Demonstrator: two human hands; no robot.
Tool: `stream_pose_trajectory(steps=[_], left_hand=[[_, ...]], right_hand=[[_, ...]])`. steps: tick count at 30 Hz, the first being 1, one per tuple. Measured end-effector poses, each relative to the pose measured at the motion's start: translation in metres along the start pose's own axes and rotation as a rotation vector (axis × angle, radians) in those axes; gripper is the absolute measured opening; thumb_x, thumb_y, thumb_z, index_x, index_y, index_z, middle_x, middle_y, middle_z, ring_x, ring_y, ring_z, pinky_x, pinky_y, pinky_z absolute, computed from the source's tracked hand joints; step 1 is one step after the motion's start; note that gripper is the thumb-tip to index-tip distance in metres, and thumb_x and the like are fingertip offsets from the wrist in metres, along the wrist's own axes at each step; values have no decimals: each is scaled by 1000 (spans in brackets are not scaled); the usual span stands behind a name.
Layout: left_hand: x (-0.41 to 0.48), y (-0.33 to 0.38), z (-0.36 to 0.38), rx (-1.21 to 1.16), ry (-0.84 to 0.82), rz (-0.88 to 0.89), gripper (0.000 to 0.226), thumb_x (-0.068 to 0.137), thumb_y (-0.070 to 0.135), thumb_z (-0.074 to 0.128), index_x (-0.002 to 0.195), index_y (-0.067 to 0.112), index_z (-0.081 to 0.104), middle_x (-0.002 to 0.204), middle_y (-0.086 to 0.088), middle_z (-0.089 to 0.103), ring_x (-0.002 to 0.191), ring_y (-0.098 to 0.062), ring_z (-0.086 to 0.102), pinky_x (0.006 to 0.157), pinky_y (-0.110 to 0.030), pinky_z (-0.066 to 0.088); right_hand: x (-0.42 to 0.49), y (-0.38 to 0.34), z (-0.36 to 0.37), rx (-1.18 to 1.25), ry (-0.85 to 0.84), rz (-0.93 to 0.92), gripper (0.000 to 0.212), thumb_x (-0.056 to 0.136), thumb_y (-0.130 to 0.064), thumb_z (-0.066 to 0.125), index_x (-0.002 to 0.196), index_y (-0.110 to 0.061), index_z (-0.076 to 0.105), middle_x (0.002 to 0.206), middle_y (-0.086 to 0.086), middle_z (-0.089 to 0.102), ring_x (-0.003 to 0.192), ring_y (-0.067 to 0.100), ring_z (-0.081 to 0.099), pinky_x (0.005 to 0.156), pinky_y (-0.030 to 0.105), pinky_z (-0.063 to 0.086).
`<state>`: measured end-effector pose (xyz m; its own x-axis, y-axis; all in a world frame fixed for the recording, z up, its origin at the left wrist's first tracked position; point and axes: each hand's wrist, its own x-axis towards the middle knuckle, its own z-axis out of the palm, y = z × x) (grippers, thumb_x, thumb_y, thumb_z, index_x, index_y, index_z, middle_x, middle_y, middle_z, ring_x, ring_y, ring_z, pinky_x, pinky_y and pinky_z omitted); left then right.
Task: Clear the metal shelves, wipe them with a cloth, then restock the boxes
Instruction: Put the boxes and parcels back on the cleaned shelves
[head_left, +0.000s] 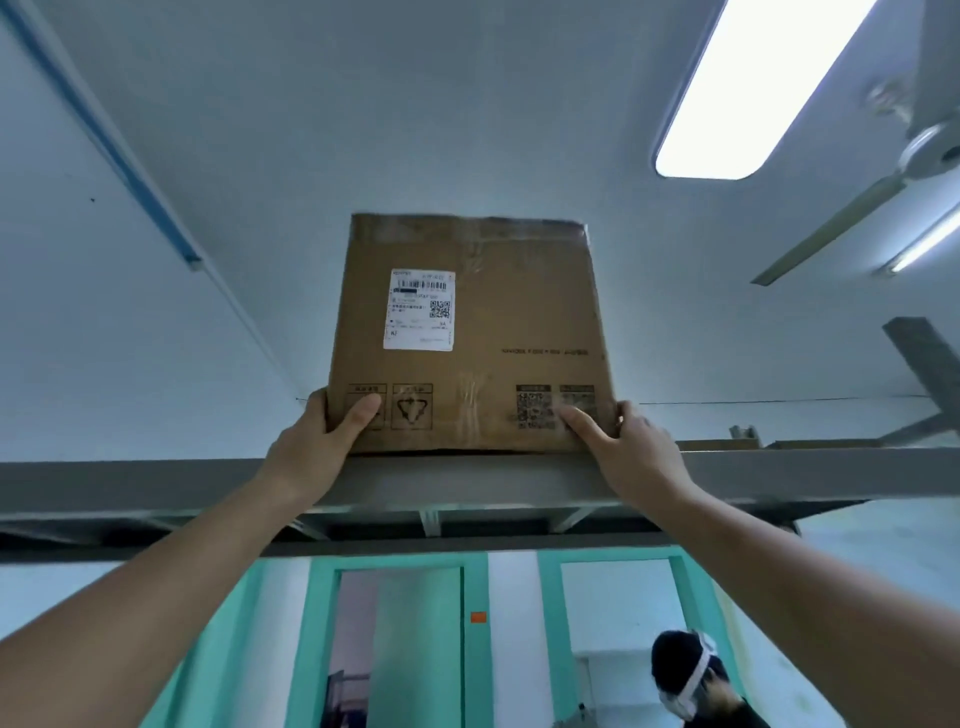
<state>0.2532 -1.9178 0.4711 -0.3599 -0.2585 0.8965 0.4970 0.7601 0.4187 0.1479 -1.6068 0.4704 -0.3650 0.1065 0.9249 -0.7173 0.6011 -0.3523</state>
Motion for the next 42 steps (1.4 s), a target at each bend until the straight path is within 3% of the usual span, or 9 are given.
stream_pose_trajectory(steps=[3, 10, 16, 19, 23, 28, 34, 38, 42], left_hand=[[9, -3, -2, 66, -64, -7, 83, 89, 75, 35, 151, 21, 33, 145, -7, 53, 130, -30, 50, 107, -40, 37], [22, -6, 1, 283, -156, -7, 92, 88, 77, 24, 155, 14, 25, 149, -14, 48, 130, -33, 51, 108, -41, 38], [24, -11, 13, 520, -118, -26, 99, 85, 83, 9, 150, 12, 31, 139, -14, 57, 119, -33, 58, 101, -45, 46], [17, -16, 12, 627, -113, 5, 90, 88, 78, 9, 141, 12, 40, 128, -14, 63, 110, -32, 61, 96, -42, 46], [11, -37, 7, 646, 13, 156, 74, 89, 76, 11, 113, 19, 52, 99, -5, 68, 85, -24, 61, 85, -42, 49], [4, -41, 14, 597, 117, 229, 57, 94, 71, 19, 101, 26, 52, 90, 3, 58, 85, -22, 51, 91, -44, 43], [8, -37, 9, 605, 42, 136, 68, 90, 76, 19, 104, 25, 62, 94, -4, 70, 87, -28, 59, 91, -42, 46], [1, -30, 13, 598, 82, 160, 60, 93, 71, 23, 100, 23, 58, 84, -3, 63, 82, -28, 53, 86, -41, 43], [1, -34, 11, 605, 90, 139, 76, 91, 80, 19, 105, 21, 64, 81, -2, 66, 82, -29, 56, 86, -42, 47]], right_hand=[[0, 3, 6, -123, 35, -36, 93, 76, -94, 21, 117, -19, 60, 104, 2, 70, 87, 21, 64, 84, 43, 56], [-7, 9, 12, -308, 87, -70, 78, 89, -81, 12, 111, -20, 53, 100, 2, 69, 82, 21, 57, 96, 41, 44], [-10, 18, 3, -512, -6, -69, 84, 94, -76, 3, 132, -17, 49, 121, 10, 66, 115, 29, 57, 107, 45, 35], [-13, 27, -1, -469, -48, -122, 73, 99, -70, 9, 131, -19, 51, 124, 5, 66, 117, 26, 56, 112, 44, 34], [-21, 53, 3, -256, 119, -263, 45, 105, -48, 32, 107, -15, 63, 103, 1, 65, 101, 22, 56, 115, 44, 35], [-19, 44, -4, -190, 135, -171, 43, 107, -47, 35, 74, -25, 53, 79, -5, 57, 83, 19, 54, 91, 40, 46], [-15, 38, -7, -225, 124, -102, 45, 105, -51, 43, 83, -21, 68, 85, -1, 63, 85, 21, 56, 85, 37, 45], [-9, 36, -6, -193, 83, -45, 43, 104, -51, 46, 86, -20, 70, 88, 0, 67, 85, 22, 59, 85, 40, 52], [-7, 36, -10, -194, 44, -10, 43, 104, -51, 45, 84, -21, 69, 83, 1, 68, 76, 19, 60, 68, 34, 50]])
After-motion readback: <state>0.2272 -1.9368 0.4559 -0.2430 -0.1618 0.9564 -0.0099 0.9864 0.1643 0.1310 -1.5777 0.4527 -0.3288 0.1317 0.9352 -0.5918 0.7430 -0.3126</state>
